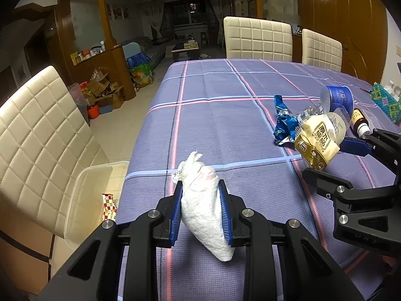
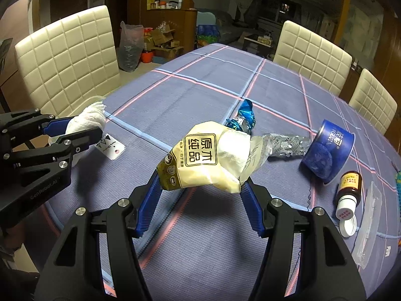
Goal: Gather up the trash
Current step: 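Lift the tissue with the left tool while the right tool lifts the bread bag, then carry the tissue and bread bag with both tools over the clear bin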
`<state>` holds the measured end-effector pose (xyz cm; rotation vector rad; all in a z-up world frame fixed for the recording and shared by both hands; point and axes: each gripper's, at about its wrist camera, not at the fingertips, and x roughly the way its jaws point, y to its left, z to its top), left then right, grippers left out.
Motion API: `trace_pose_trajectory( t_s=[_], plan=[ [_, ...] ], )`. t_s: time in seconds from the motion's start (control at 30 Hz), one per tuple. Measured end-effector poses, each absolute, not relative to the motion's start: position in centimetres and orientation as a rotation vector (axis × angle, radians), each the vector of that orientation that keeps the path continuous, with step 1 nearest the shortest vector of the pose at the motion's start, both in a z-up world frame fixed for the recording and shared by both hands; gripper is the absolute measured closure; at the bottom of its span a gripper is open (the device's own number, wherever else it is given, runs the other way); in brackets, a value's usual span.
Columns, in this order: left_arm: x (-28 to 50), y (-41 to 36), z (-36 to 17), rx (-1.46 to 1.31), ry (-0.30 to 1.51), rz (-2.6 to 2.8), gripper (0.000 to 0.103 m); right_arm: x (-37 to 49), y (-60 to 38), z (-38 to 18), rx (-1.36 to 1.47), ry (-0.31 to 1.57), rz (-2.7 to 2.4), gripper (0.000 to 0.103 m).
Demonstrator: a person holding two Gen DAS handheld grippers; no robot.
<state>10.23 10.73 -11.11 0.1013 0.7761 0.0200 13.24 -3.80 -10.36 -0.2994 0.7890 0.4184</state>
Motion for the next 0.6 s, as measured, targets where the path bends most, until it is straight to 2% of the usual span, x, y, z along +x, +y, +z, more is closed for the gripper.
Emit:
trace_pose_trajectory(
  t_s=[0.6],
  plan=[
    [9.4,13.3,-10.9,0.077,0.762,0.057,0.077,12.5,0.2,-9.9,-0.358,0.775,0.482,0.041]
  ],
)
